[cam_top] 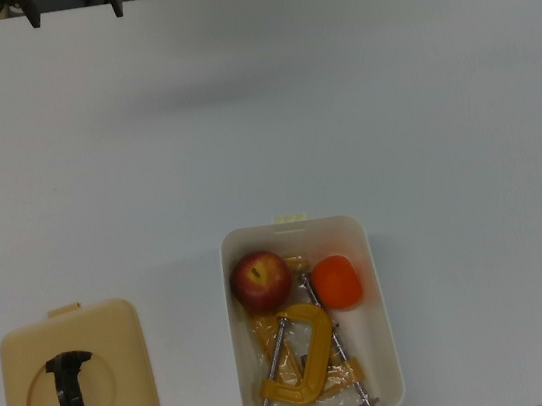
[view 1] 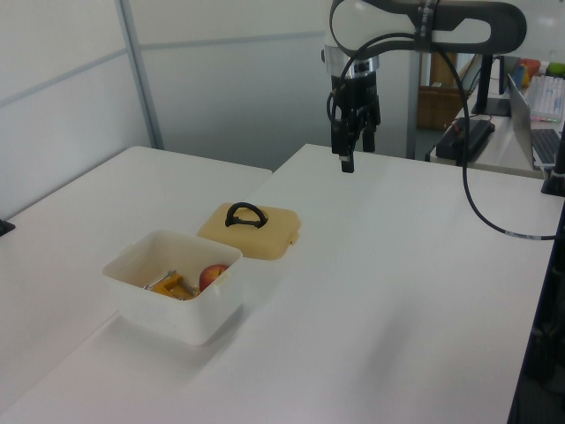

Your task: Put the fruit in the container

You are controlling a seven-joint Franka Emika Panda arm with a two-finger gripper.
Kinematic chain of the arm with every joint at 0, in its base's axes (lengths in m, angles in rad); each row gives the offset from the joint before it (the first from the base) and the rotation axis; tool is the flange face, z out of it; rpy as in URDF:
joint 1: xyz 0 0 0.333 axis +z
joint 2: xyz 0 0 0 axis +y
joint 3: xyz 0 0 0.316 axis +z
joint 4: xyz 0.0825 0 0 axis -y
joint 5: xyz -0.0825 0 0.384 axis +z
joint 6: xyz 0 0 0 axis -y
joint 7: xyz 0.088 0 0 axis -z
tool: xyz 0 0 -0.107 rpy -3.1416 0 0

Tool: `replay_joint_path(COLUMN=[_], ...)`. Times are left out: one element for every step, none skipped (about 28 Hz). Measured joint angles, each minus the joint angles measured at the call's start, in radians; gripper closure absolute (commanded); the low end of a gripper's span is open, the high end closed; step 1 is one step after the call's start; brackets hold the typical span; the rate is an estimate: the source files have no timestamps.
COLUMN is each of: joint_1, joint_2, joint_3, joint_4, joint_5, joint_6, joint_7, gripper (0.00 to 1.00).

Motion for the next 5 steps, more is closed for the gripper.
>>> replay_joint_path(joint_1=[-0.001,-0.001,-0.002,-0.002,-0.002], joint_2=[0.0,0.0,0.0,0.001,0.001], joint_3=[0.0,0.0,-0.001,-0.001,-0.001], joint_4=[0.0,0.0,0.0,0.0,0.0], joint_5=[0.0,0.0,0.0,0.0,0.0], joint_6=[0.0,0.0,0.0,0.0,0.0], joint_7=[0.0,-0.001,-0.001,-0.001,-0.001], gripper=[0.0,0.0,0.0,0.0,0.0])
